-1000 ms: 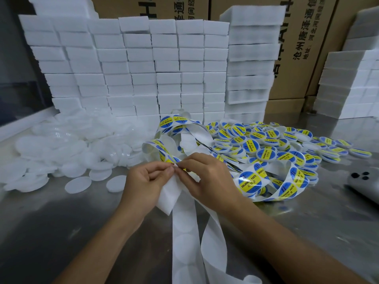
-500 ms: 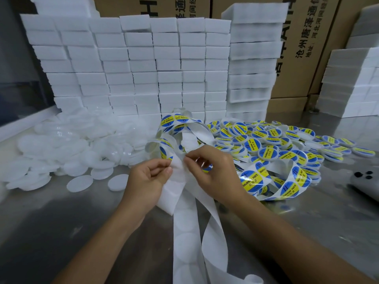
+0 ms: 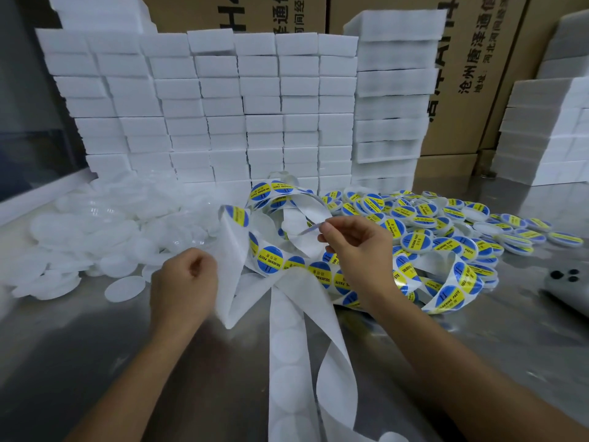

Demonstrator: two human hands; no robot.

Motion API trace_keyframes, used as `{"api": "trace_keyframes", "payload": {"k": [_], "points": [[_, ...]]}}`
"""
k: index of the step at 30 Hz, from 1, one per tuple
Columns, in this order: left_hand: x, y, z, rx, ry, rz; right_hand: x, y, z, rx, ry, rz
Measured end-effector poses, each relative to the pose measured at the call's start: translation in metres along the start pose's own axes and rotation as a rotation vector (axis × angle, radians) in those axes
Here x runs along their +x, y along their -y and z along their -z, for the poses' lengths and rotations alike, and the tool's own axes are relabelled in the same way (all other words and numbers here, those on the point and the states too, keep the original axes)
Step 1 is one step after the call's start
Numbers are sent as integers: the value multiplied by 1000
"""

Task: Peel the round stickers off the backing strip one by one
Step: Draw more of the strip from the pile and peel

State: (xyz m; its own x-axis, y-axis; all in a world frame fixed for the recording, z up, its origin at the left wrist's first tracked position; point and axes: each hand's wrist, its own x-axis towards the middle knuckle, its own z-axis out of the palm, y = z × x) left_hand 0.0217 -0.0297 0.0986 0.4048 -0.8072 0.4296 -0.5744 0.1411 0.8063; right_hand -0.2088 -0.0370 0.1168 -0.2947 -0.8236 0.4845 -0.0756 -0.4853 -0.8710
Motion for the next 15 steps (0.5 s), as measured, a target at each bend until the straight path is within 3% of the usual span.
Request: {"api": "trace_keyframes", "payload": {"k": [6,11,15], "points": [[7,10,9,438,83,43,0,-2,0,-87,-9,-21],[6,15,12,566,293,117,-2,-1,-1,-84,-22,-8],[6,15,13,540,274,85,-1,-2,0,-110,-36,9]]}}
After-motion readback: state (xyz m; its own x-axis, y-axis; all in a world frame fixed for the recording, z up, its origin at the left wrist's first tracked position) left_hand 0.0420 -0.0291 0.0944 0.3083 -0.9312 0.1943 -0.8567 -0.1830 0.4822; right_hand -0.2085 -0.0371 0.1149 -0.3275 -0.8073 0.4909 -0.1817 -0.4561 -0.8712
